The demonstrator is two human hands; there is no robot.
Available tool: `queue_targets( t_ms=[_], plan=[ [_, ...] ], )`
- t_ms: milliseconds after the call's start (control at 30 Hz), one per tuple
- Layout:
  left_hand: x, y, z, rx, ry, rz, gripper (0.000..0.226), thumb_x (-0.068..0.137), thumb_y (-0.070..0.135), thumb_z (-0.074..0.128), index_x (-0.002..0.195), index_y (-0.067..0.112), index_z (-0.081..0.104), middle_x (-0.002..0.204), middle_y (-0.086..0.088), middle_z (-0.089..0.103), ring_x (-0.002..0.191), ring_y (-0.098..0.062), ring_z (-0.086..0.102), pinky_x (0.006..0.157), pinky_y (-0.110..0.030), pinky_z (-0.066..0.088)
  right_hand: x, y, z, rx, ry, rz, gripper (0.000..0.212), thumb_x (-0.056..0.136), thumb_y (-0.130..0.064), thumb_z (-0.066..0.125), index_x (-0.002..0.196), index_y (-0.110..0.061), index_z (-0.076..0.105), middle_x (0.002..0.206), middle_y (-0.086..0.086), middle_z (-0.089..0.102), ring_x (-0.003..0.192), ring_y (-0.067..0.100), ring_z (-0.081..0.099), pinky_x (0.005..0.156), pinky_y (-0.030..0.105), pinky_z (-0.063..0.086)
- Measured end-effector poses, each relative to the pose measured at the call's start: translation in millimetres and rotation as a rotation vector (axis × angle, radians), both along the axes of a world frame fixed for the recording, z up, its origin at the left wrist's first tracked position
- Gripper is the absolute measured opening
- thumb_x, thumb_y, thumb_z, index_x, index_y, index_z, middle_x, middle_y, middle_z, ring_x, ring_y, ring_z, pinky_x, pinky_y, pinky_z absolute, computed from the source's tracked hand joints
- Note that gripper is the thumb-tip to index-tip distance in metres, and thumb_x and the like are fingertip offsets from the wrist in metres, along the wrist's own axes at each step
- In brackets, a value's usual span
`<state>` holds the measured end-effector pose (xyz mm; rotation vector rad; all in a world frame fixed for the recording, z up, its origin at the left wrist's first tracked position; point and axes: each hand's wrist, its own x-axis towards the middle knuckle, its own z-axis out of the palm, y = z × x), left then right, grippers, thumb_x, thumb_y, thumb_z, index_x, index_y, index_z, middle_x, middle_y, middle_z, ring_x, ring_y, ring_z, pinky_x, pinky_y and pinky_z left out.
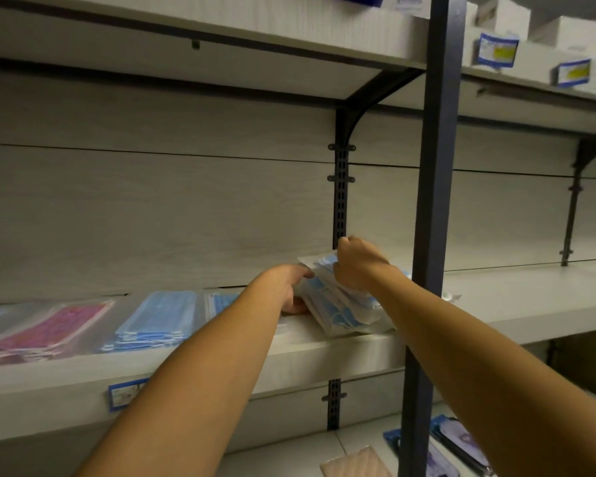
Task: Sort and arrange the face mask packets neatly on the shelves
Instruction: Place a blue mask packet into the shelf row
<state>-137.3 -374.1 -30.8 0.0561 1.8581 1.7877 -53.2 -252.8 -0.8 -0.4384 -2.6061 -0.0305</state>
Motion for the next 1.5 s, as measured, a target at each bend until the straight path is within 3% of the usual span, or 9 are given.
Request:
queue_targets(
  t_ms=[300, 467, 667, 867, 1000, 1167, 1400, 1500],
  plan=[
    [6.0, -1.7, 9.1, -0.113, 0.043, -0.009, 0.044, 0.090, 0.022, 0.076, 0.113, 0.000, 0.046, 0.108, -0.021, 0.065, 0.102, -0.036, 0.068, 0.096, -0.046, 0.056, -3.3, 2.3, -3.0, -0.021, -0.021, -0.042, 0.032, 0.095, -0.015, 0.053, 0.126, -0.008, 0.054, 0.121, 0.014, 0.059, 0.104, 0.027, 0.058, 0.092, 0.035, 0.053],
    [6.3, 9.3, 12.6, -0.121, 0.002, -0.037, 0.069, 0.087, 0.019, 0.076, 0.144, 0.008, 0.039, 0.119, -0.026, 0.062, 0.104, -0.045, 0.065, 0.096, -0.057, 0.053, -4.1, 3.2, -2.1, -0.045, -0.059, -0.097, 0.037, 0.093, -0.016, 0.056, 0.128, -0.008, 0.055, 0.118, 0.013, 0.059, 0.102, 0.028, 0.059, 0.091, 0.035, 0.053],
    [7.6, 19.7, 11.3, -0.079, -0.007, -0.044, 0.069, 0.084, 0.018, 0.079, 0.141, 0.006, 0.042, 0.118, -0.025, 0.063, 0.104, -0.044, 0.065, 0.098, -0.057, 0.052, -3.7, 5.2, -1.6, -0.079, -0.081, -0.133, 0.039, 0.093, -0.018, 0.056, 0.131, -0.007, 0.055, 0.122, 0.016, 0.059, 0.107, 0.030, 0.059, 0.094, 0.038, 0.053],
    [9.5, 25.6, 8.6, -0.086, 0.004, -0.047, 0.075, 0.083, 0.024, 0.081, 0.144, 0.003, 0.041, 0.129, -0.023, 0.059, 0.117, -0.042, 0.058, 0.104, -0.050, 0.047, -4.6, 6.8, -2.4, -0.094, -0.078, -0.136, 0.040, 0.094, -0.020, 0.056, 0.131, -0.006, 0.054, 0.125, 0.016, 0.058, 0.111, 0.031, 0.057, 0.097, 0.040, 0.052],
    [12.5, 25.9, 10.7, -0.071, 0.027, -0.053, 0.063, 0.082, 0.023, 0.082, 0.129, 0.000, 0.048, 0.116, -0.023, 0.061, 0.107, -0.039, 0.060, 0.095, -0.049, 0.049, -3.8, 7.3, -3.1, -0.093, -0.073, -0.138, 0.039, 0.094, -0.021, 0.058, 0.130, -0.007, 0.055, 0.122, 0.016, 0.059, 0.108, 0.030, 0.058, 0.095, 0.039, 0.053],
    [9.8, 26.2, 12.2, -0.106, -0.004, -0.061, 0.053, 0.080, 0.017, 0.083, 0.120, -0.001, 0.051, 0.115, -0.024, 0.064, 0.106, -0.042, 0.062, 0.097, -0.052, 0.051, -3.1, 7.2, -0.3, -0.096, -0.070, -0.119, 0.040, 0.094, -0.024, 0.059, 0.129, -0.004, 0.055, 0.122, 0.016, 0.059, 0.108, 0.031, 0.058, 0.096, 0.039, 0.053],
    [6.5, 27.1, 16.6, -0.018, 0.026, -0.060, 0.051, 0.087, 0.016, 0.077, 0.124, -0.001, 0.047, 0.128, -0.023, 0.060, 0.120, -0.042, 0.057, 0.109, -0.052, 0.043, -4.0, 7.3, 0.5, -0.082, -0.073, -0.108, 0.029, 0.097, -0.024, 0.056, 0.119, -0.005, 0.060, 0.102, 0.011, 0.057, 0.096, 0.026, 0.060, 0.088, 0.034, 0.055],
    [11.8, 28.5, 14.6, -0.039, 0.102, -0.112, 0.048, 0.091, 0.022, 0.073, 0.128, -0.002, 0.054, 0.126, -0.023, 0.062, 0.123, -0.040, 0.056, 0.104, -0.049, 0.045, -3.1, 7.7, 1.2, -0.087, -0.079, -0.107, 0.032, 0.097, -0.025, 0.056, 0.121, -0.004, 0.059, 0.109, 0.014, 0.060, 0.095, 0.026, 0.058, 0.085, 0.032, 0.053]
  ],
)
